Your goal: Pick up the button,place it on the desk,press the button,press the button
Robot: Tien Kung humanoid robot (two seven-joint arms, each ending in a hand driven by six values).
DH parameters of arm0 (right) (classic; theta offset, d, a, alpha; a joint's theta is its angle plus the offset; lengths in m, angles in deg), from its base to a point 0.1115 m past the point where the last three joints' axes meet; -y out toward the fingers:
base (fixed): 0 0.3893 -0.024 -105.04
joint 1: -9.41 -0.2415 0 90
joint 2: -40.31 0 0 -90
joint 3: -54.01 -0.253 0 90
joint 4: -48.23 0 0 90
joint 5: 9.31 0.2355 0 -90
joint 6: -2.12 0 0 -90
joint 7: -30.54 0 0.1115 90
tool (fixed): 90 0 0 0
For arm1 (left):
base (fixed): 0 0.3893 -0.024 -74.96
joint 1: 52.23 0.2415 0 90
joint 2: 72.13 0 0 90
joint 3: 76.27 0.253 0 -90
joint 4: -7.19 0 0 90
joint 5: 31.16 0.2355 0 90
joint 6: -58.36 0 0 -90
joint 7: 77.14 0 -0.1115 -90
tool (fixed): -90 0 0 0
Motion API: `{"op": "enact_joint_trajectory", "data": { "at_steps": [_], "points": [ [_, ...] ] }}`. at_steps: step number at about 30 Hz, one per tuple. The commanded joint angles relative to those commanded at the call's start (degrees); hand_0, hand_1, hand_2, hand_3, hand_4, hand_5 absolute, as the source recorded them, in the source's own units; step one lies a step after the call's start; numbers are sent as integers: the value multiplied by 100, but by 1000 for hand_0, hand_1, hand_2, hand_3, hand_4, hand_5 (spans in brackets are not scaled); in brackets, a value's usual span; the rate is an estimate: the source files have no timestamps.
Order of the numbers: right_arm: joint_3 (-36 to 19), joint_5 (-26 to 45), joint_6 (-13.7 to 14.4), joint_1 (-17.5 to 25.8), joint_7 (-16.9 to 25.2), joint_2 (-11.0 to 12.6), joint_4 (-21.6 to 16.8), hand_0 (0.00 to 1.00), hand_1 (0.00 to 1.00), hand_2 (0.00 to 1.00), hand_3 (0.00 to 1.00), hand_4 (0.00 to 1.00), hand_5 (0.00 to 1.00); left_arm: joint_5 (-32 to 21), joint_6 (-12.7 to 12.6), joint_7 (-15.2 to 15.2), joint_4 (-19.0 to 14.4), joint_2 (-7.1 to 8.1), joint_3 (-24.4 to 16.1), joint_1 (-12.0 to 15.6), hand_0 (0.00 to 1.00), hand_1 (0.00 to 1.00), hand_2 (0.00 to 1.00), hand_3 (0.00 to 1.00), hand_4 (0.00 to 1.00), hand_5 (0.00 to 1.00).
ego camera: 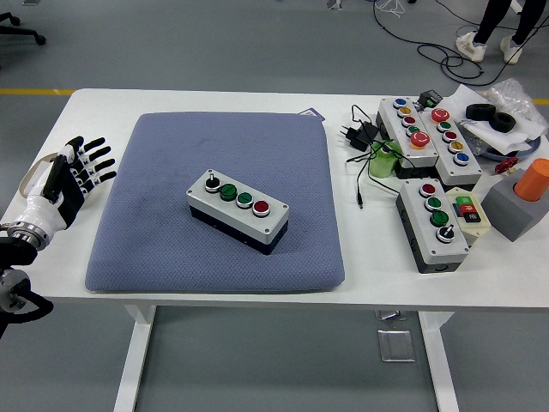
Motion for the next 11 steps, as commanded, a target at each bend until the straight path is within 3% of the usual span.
{"op": "enact_joint_trajectory", "data": {
  "at_steps": [11],
  "points": [
    [1, 18, 5, -46, 4, 5, 0, 667, 582, 613, 591, 292, 61, 75, 131, -62, -41, -4, -51, 18, 760, 844, 885, 815, 564, 998]
  ]
}}
